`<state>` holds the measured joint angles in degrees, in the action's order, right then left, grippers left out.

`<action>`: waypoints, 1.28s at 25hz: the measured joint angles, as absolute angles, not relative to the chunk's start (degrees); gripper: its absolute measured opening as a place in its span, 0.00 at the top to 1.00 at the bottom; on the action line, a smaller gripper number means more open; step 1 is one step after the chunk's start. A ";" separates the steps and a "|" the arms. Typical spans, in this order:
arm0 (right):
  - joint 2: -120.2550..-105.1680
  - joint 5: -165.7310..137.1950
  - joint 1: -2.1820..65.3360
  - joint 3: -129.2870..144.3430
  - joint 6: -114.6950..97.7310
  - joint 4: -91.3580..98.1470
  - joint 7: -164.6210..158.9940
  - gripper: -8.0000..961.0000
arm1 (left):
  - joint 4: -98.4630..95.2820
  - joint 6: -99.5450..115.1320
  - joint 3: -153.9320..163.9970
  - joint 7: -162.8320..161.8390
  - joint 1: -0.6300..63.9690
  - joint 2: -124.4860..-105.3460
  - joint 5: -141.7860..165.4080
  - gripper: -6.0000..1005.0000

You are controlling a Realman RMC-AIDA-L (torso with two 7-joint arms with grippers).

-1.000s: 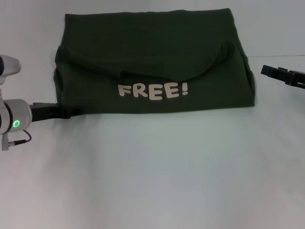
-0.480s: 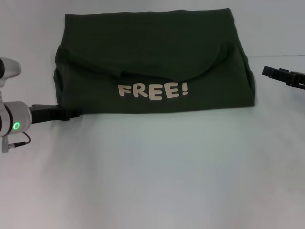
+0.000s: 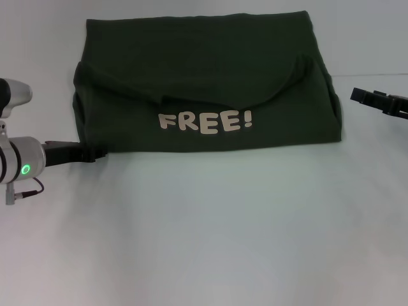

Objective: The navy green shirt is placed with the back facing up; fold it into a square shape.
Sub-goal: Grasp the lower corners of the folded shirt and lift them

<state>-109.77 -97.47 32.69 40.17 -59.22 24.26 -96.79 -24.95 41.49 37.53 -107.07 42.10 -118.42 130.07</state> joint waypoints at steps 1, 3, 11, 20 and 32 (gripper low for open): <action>-109.77 -97.47 32.69 40.17 -59.22 24.28 -96.77 0.27 | -24.95 41.48 37.53 -107.06 42.10 -118.42 130.07 0.57; -109.77 -97.56 32.69 40.17 -59.22 24.32 -96.75 0.27 | -24.96 41.47 37.53 -107.06 42.10 -118.44 130.07 0.58; -109.81 -98.73 32.90 40.15 -59.23 24.34 -97.04 0.27 | -24.46 39.54 37.54 -104.86 42.10 -118.39 130.12 0.66; -110.00 -98.79 33.07 40.17 -59.24 24.35 -97.26 0.27 | -24.17 38.74 37.52 -104.76 42.11 -118.14 130.48 0.90; -109.43 -101.13 33.01 40.16 -59.75 25.43 -101.89 0.27 | -24.68 41.27 37.22 -104.77 42.12 -117.90 130.53 0.98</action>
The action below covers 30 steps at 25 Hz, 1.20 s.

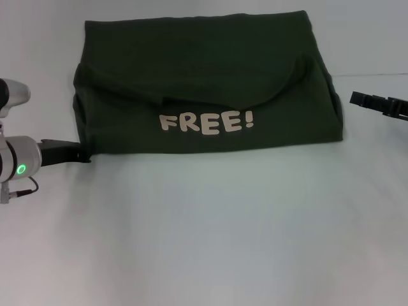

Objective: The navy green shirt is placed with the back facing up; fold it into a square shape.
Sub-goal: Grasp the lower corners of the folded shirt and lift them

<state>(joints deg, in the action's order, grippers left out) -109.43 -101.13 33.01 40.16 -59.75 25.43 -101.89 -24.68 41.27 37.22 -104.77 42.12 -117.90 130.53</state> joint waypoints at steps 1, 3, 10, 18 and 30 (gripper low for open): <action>-109.36 -102.74 33.15 40.16 -59.87 26.30 -103.69 0.27 | -24.71 41.41 37.17 -104.79 42.15 -117.84 130.53 0.98; -109.33 -106.10 33.50 40.16 -60.39 28.26 -107.26 0.27 | -24.70 41.51 37.12 -104.85 42.22 -117.79 130.52 0.98; -108.60 -119.82 36.00 40.16 -65.56 36.20 -120.87 0.27 | -24.70 41.58 37.17 -105.04 42.32 -117.73 130.52 0.98; -108.37 -134.63 40.22 39.79 -67.87 38.40 -129.91 0.27 | -24.70 41.60 37.07 -105.15 42.34 -117.67 130.53 0.98; -109.52 -137.17 41.34 39.92 -63.01 36.41 -129.82 0.27 | -24.66 41.25 37.34 -105.09 42.57 -117.68 130.61 0.98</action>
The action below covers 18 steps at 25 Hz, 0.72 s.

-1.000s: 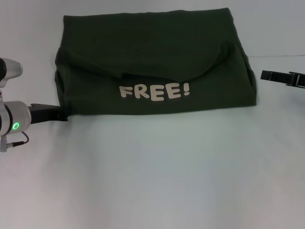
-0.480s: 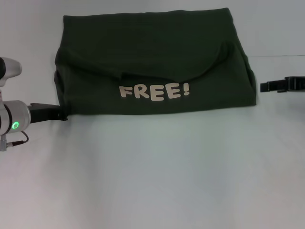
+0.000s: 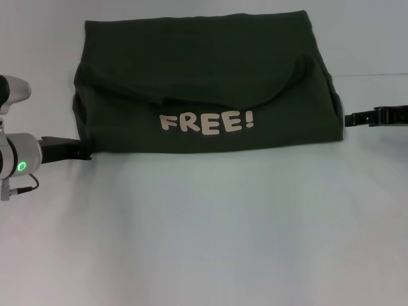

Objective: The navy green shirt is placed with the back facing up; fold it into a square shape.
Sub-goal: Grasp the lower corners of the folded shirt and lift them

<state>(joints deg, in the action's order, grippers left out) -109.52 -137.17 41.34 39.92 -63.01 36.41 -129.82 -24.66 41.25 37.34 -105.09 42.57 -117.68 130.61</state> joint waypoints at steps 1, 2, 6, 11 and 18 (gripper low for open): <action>-109.67 -137.15 41.54 39.95 -62.24 35.84 -129.38 0.27 | -24.64 41.25 37.33 -105.06 42.57 -117.68 130.61 0.98; -109.81 -137.15 41.78 40.00 -61.30 35.21 -128.95 0.27 | -24.64 41.25 37.33 -105.06 42.57 -117.68 130.61 0.98; -110.36 -137.15 42.71 40.06 -57.82 32.81 -127.56 0.27 | -24.61 41.22 37.38 -105.02 42.57 -117.68 130.61 0.98; -112.06 -137.20 42.97 40.16 -53.65 31.91 -126.46 0.27 | -24.60 41.19 37.44 -104.78 42.54 -117.68 130.61 0.98; -114.40 -137.19 43.10 40.17 -49.45 31.50 -125.10 0.27 | -24.60 41.12 37.44 -104.76 42.52 -117.73 130.60 0.98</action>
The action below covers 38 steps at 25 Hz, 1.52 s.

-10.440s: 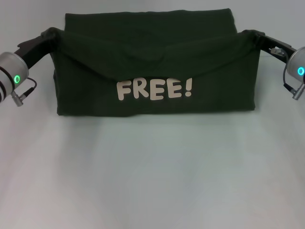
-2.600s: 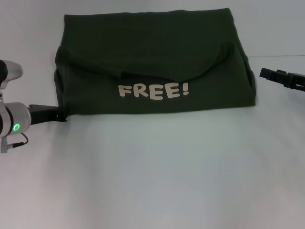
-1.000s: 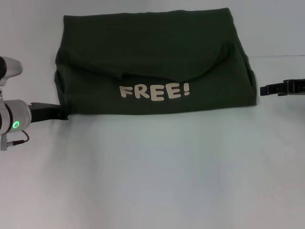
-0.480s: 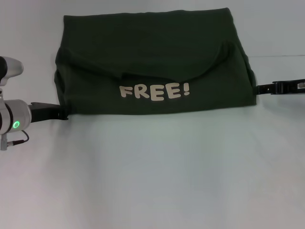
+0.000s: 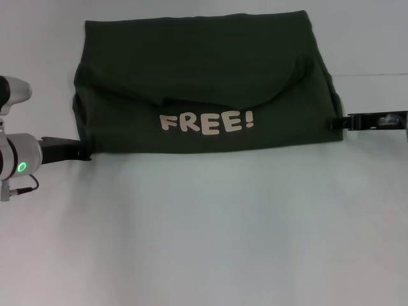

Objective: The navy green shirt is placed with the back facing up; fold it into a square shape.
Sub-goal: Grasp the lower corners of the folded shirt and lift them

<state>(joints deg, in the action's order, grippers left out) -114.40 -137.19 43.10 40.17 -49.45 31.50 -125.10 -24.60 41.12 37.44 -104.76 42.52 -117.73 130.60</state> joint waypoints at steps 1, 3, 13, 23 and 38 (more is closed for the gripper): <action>-114.70 -137.17 43.23 40.17 -48.72 31.12 -124.71 0.27 | -24.59 41.11 37.45 -104.76 42.49 -117.75 130.60 0.98; -115.06 -137.14 43.67 40.17 -47.10 29.95 -123.90 0.27 | -24.54 41.10 37.44 -104.76 42.45 -117.76 130.60 0.98; -116.47 -136.96 44.88 40.16 -42.87 27.42 -121.73 0.27 | -24.66 41.13 37.44 -104.76 42.21 -117.84 130.60 0.98; -117.26 -136.98 44.94 40.12 -41.08 26.92 -121.00 0.27 | -24.69 41.13 37.44 -104.76 42.18 -117.93 130.60 0.98; -117.99 -137.02 45.94 40.21 -37.91 25.29 -117.81 0.28 | -24.61 41.13 37.52 -104.76 42.09 -118.04 130.60 0.98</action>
